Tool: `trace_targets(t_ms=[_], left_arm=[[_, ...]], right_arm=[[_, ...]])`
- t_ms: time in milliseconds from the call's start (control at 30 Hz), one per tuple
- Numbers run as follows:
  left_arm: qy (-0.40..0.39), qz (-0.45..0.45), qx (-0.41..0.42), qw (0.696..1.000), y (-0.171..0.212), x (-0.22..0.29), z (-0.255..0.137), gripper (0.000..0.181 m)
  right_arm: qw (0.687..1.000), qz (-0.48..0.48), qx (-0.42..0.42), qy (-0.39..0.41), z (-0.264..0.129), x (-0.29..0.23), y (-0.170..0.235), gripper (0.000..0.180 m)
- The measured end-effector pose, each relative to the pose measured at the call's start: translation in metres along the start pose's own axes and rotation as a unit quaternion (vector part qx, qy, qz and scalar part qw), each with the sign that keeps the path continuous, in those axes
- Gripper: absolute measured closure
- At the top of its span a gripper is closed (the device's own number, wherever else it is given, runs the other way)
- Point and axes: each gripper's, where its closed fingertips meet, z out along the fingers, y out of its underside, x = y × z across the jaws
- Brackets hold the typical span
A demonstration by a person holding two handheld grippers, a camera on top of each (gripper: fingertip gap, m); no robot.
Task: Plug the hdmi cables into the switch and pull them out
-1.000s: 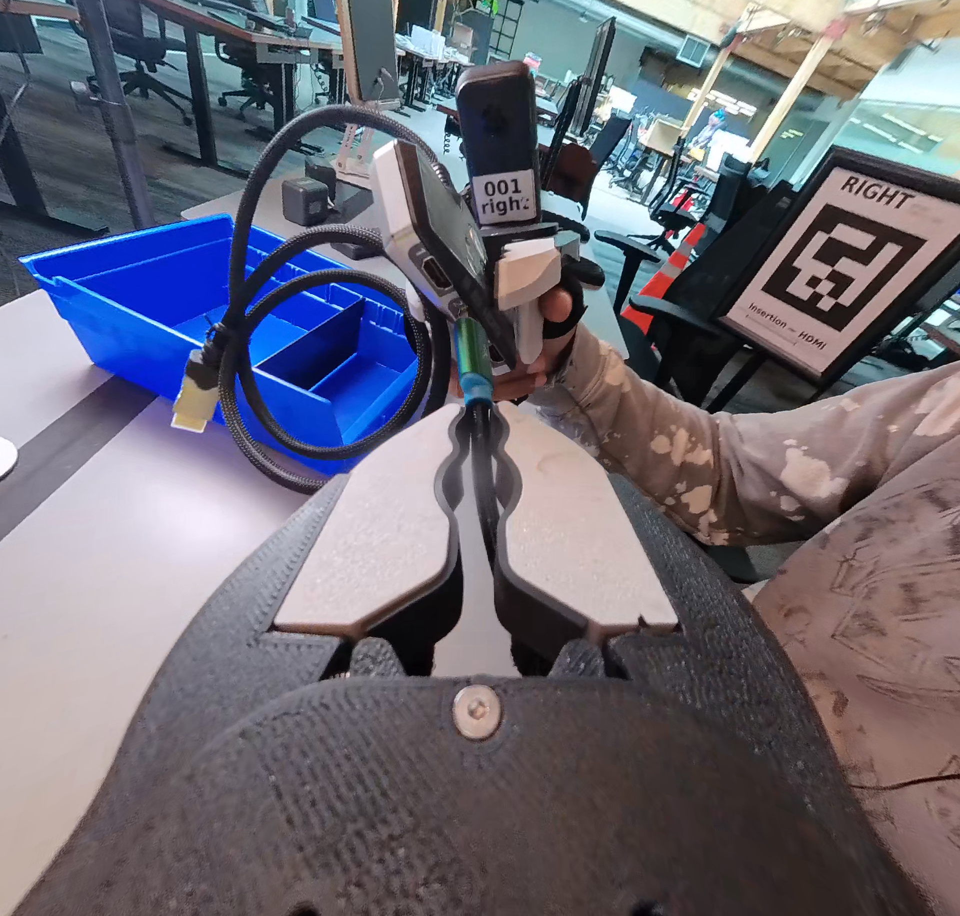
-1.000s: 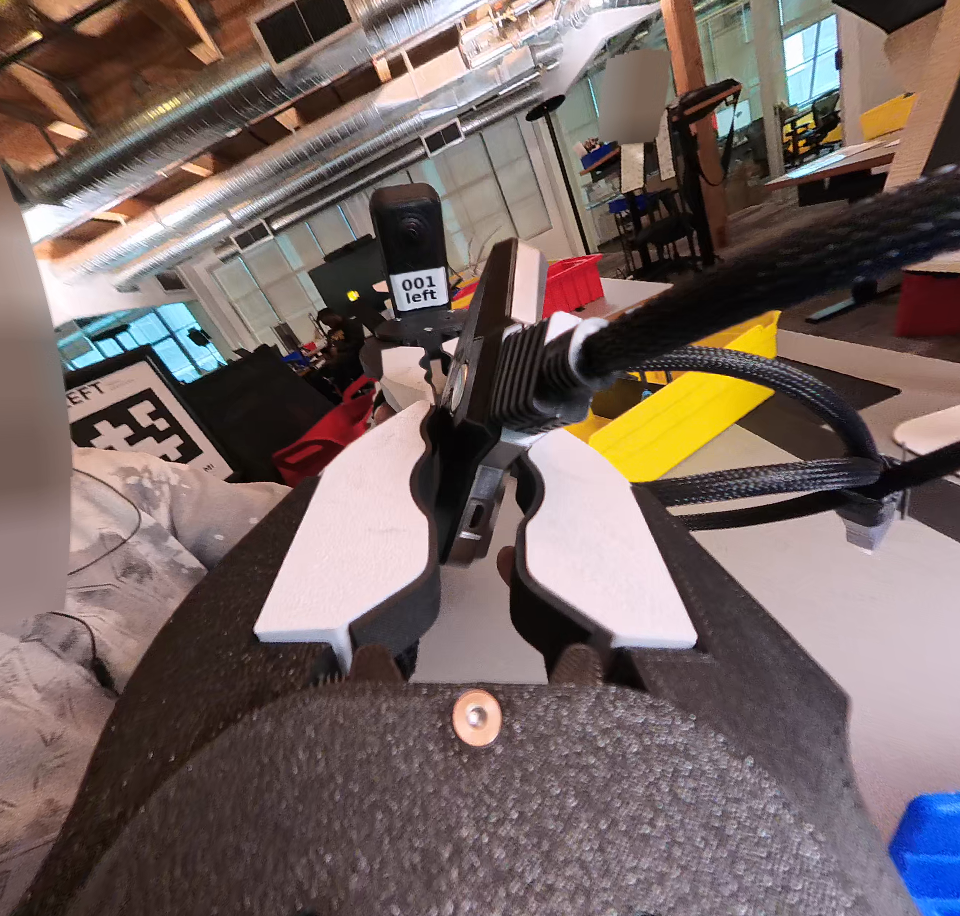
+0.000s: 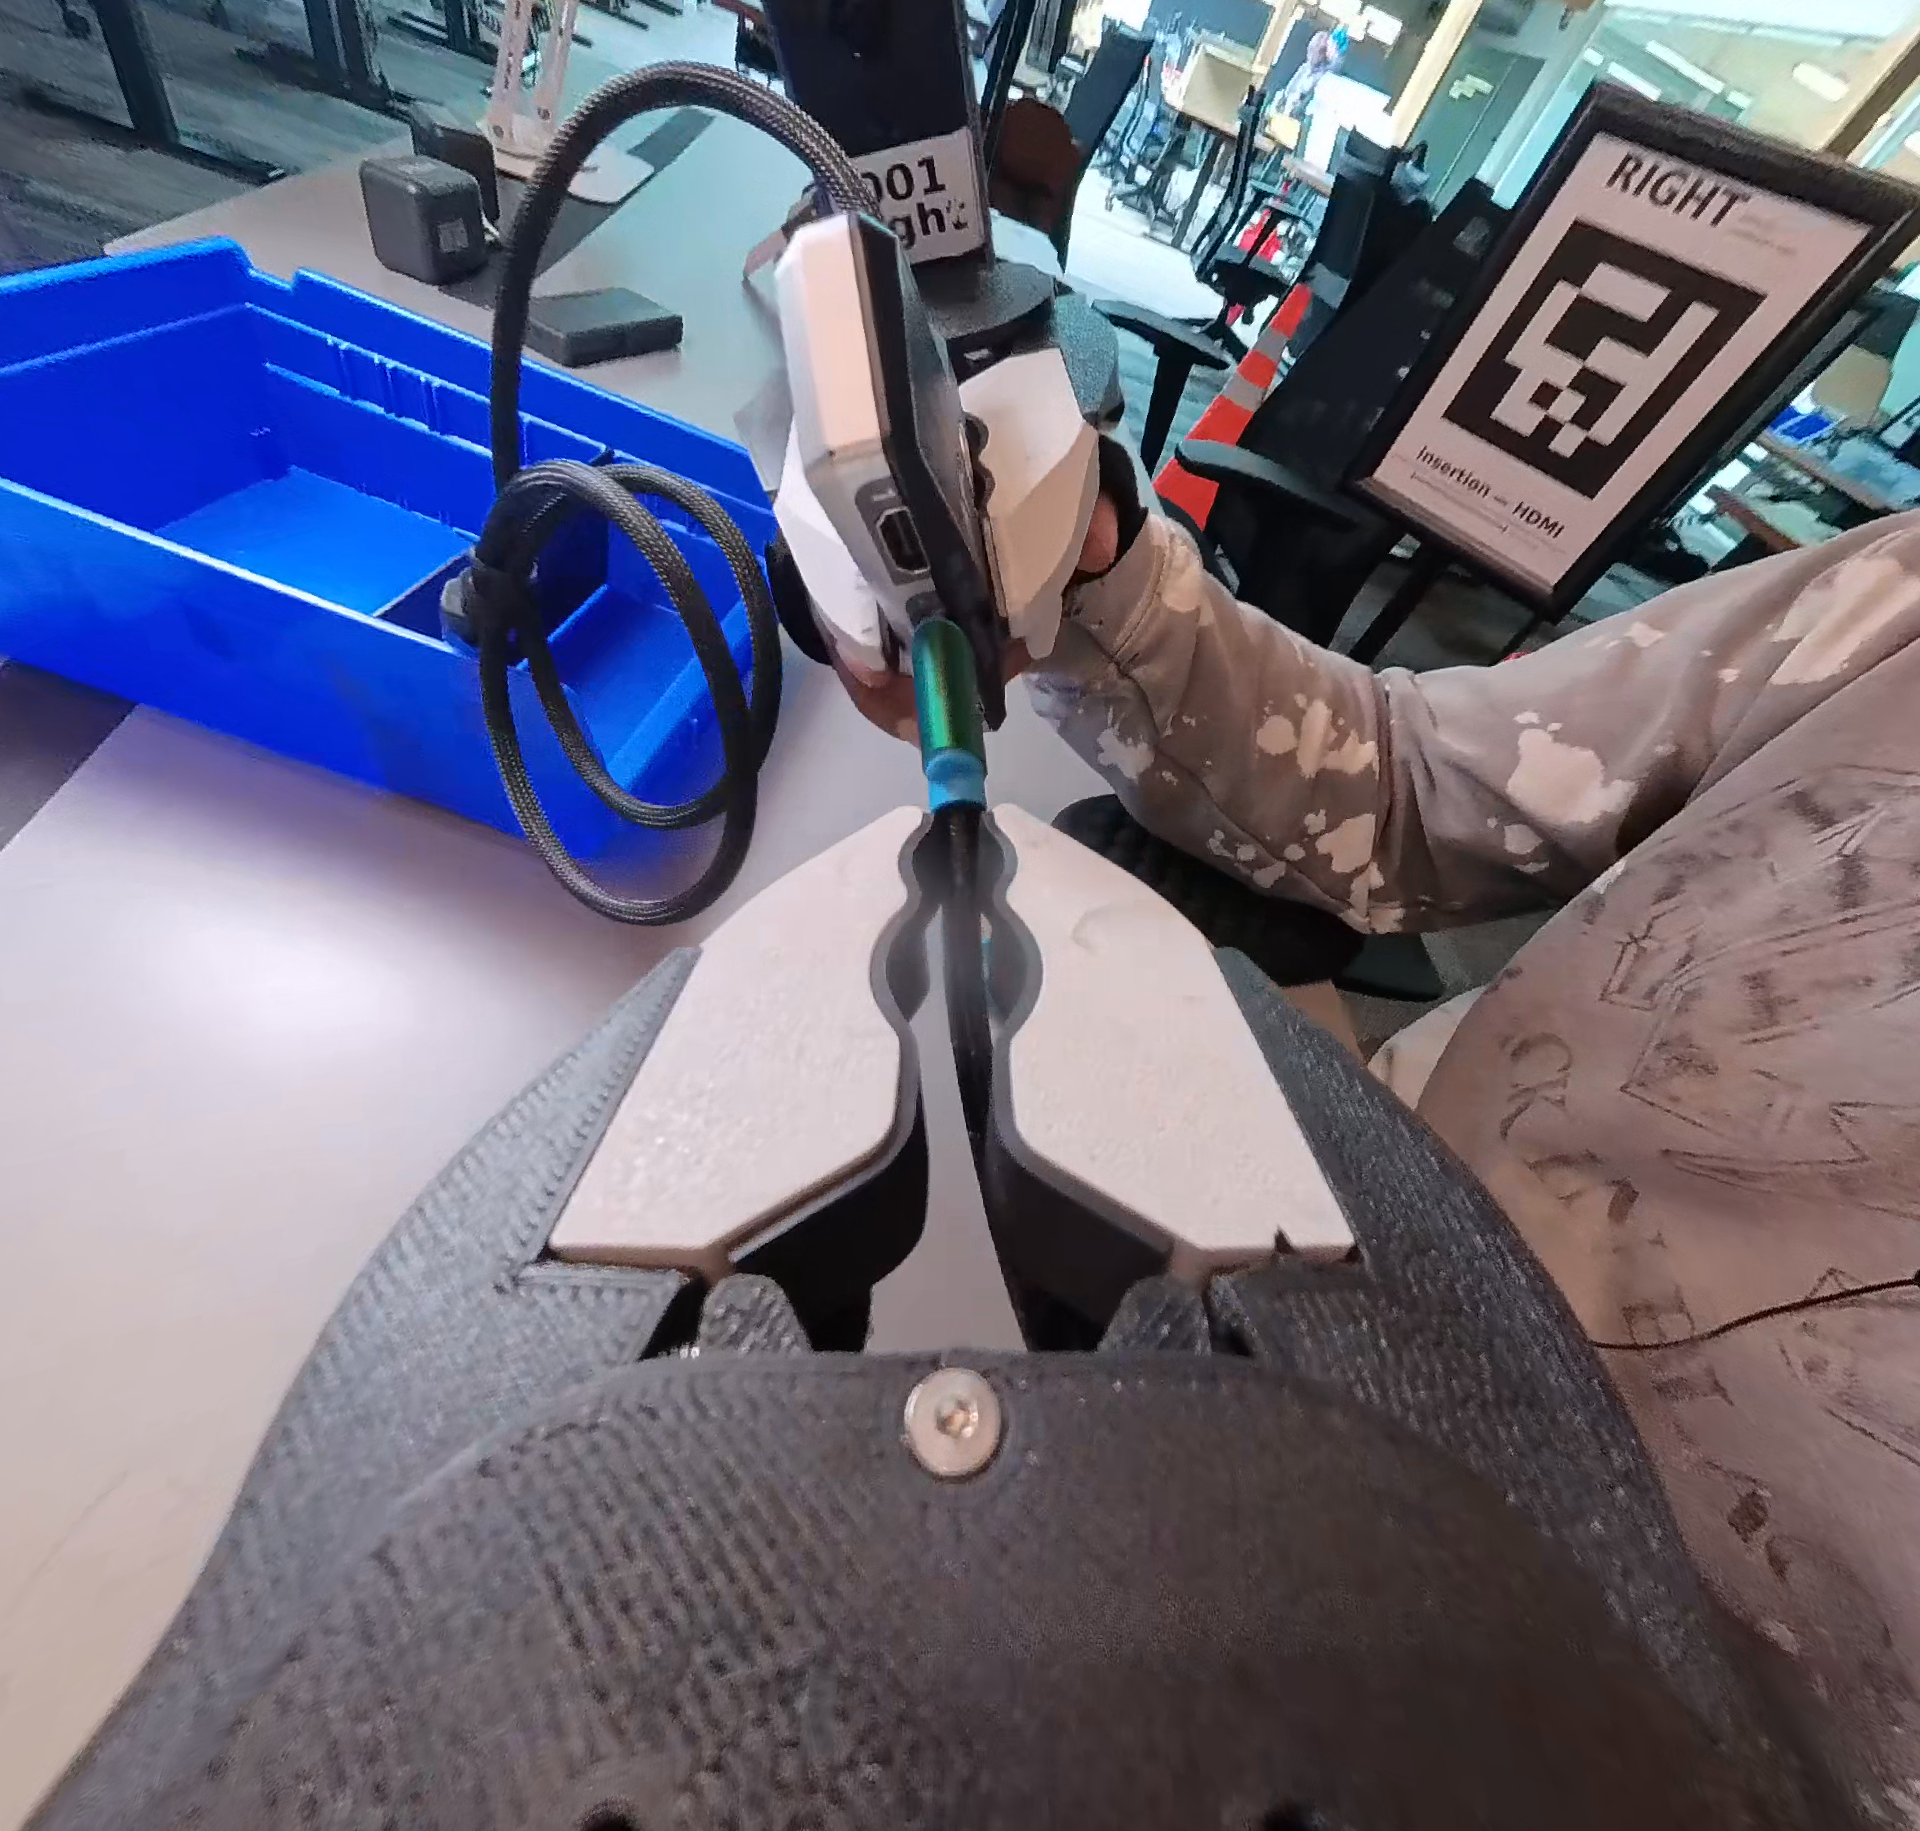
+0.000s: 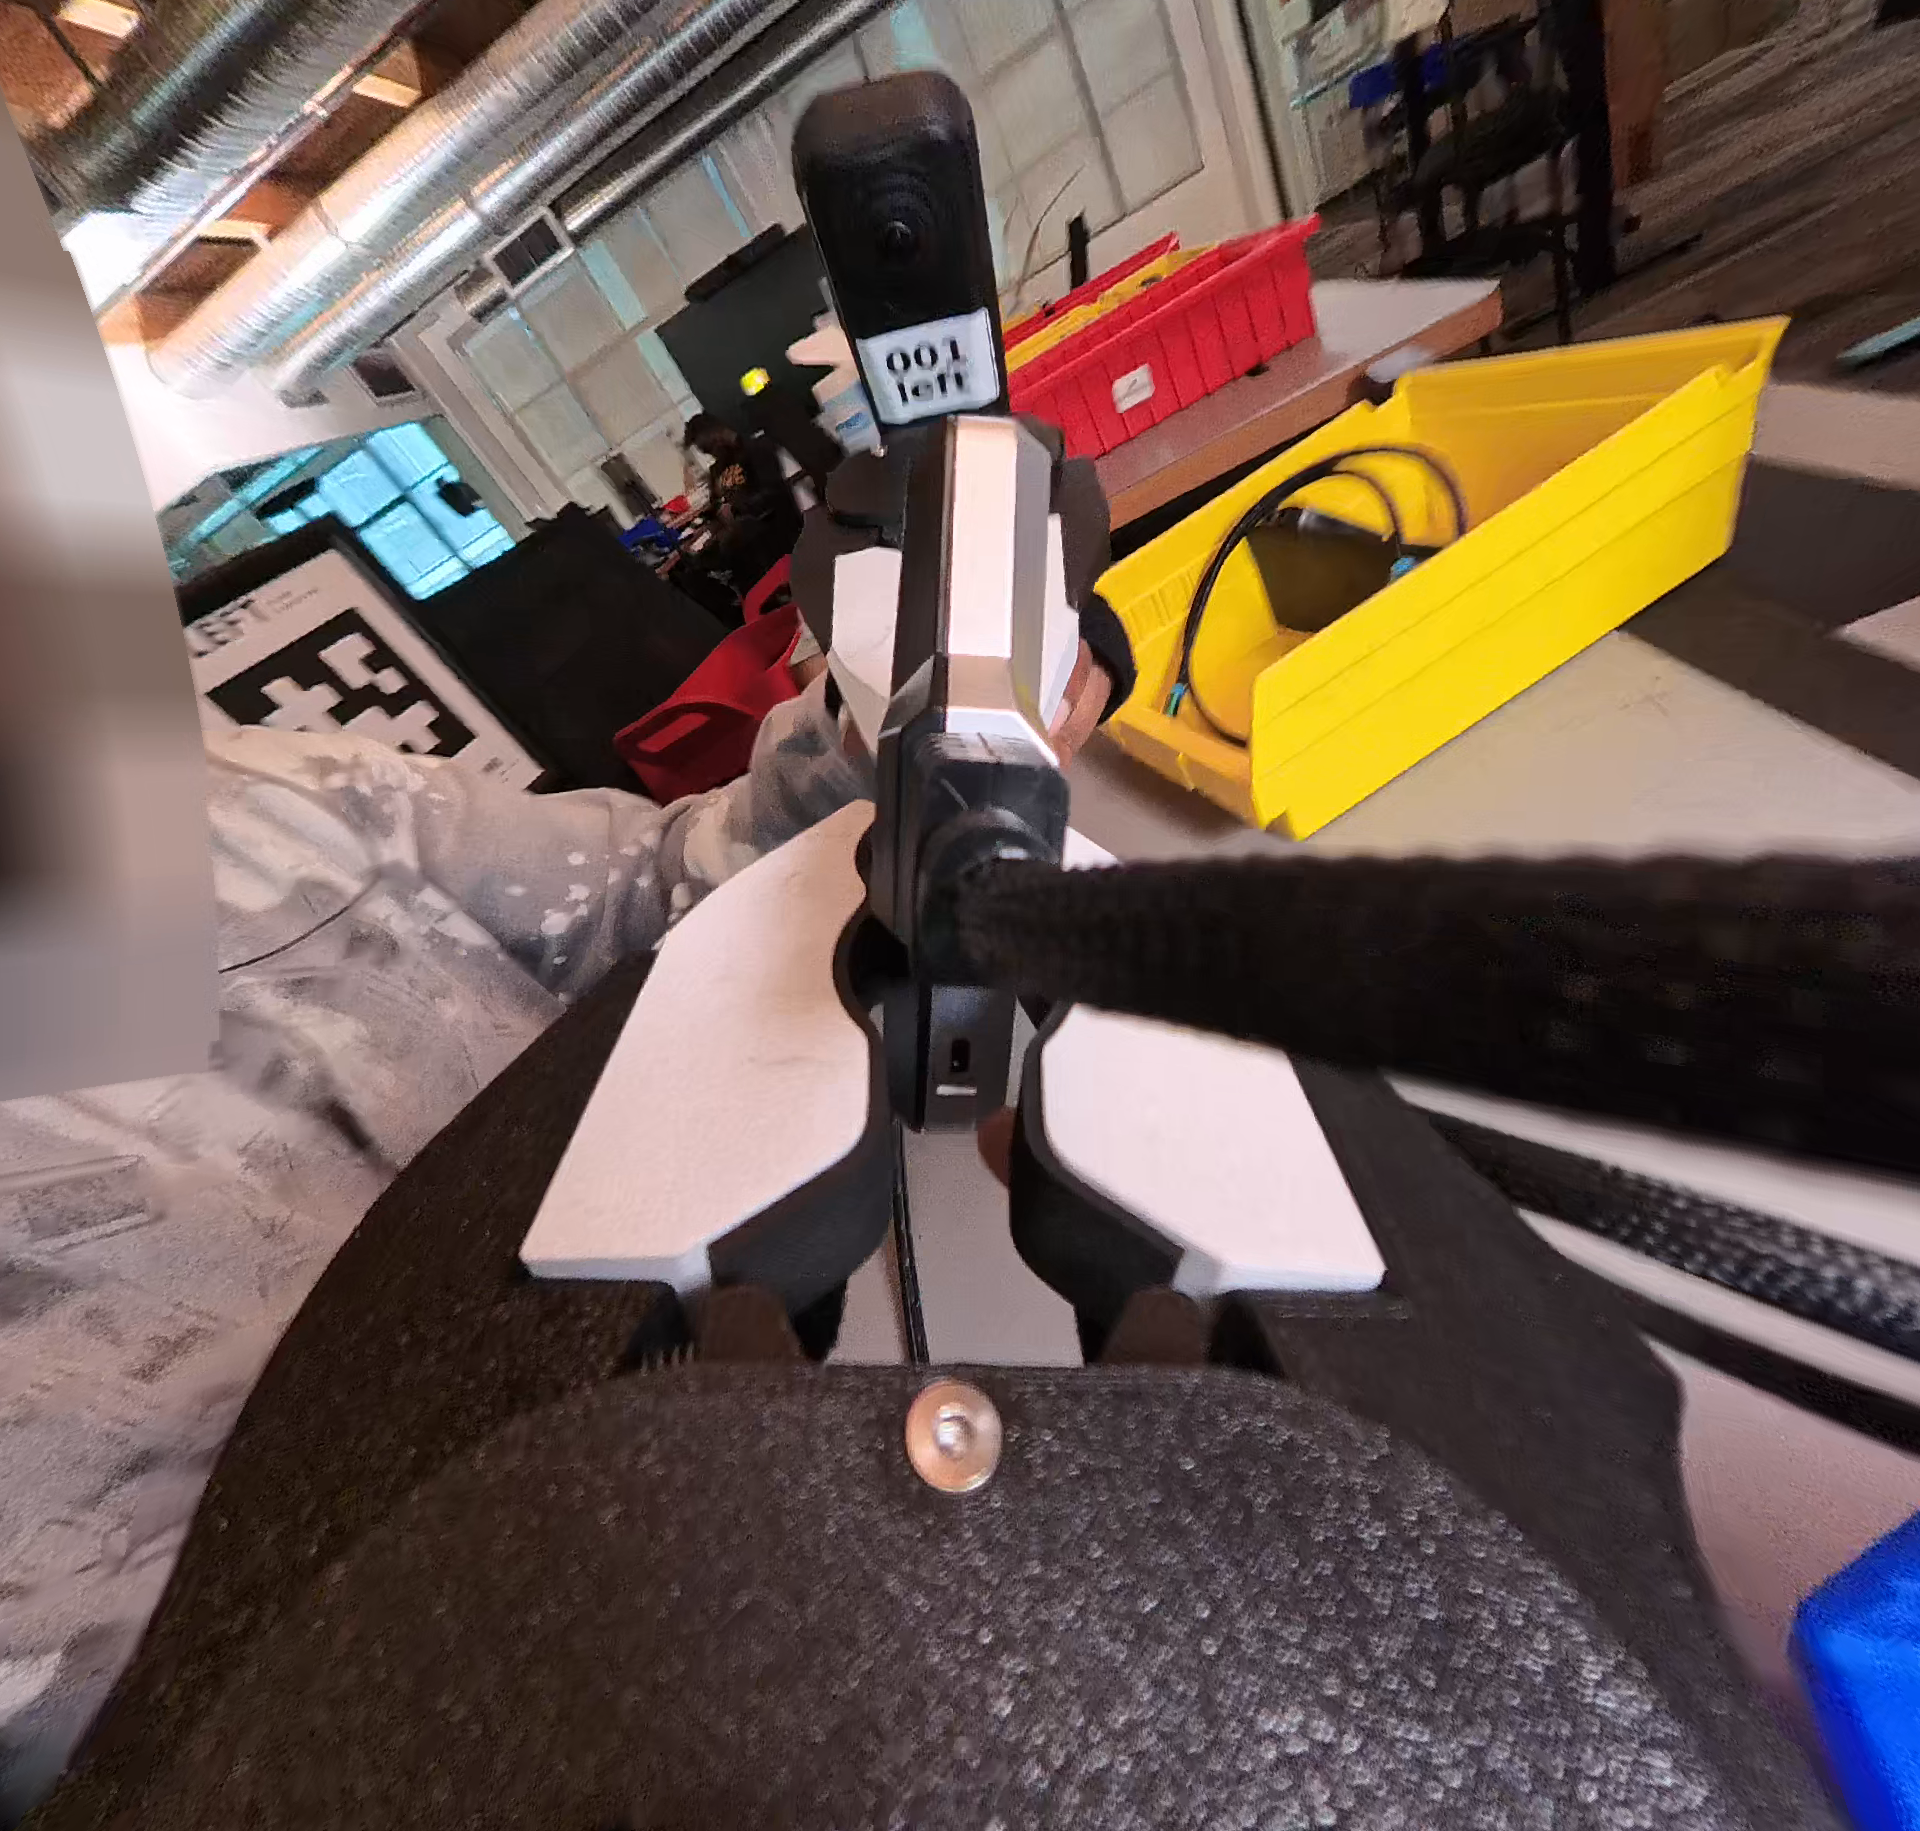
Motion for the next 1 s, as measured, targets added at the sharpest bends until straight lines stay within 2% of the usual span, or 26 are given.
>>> trace_targets(t_ms=[100, 200, 333, 400, 867, 1000], left_arm=[[0.001, 0.001, 0.004, 1.000, -0.002, -0.001, -0.008, 0.174], [0.005, 0.010, -0.010, 1.000, 0.000, 0.005, -0.013, 0.174], [0.006, 0.022, -0.034, 0.999, 0.004, 0.013, -0.011, 0.174], [0.003, 0.026, -0.038, 0.999, 0.004, 0.014, -0.011, 0.174], [0.058, -0.012, -0.041, 0.997, 0.019, 0.012, 0.001, 0.174], [0.052, -0.018, -0.022, 0.998, 0.014, 0.006, -0.006, 0.174]], right_arm=[[0.999, -0.040, 0.005, 0.026, 0.004, 0.001, -0.005, 0.154], [0.999, -0.031, 0.043, 0.005, 0.002, -0.006, -0.017, 0.145], [0.997, -0.032, 0.069, -0.002, 0.001, -0.013, -0.026, 0.152], [0.998, -0.034, 0.058, 0.007, 0.002, -0.013, -0.024, 0.156], [0.999, -0.027, -0.014, 0.023, -0.002, -0.008, -0.003, 0.156], [0.997, -0.066, -0.013, 0.040, 0.000, -0.006, -0.005, 0.155]])
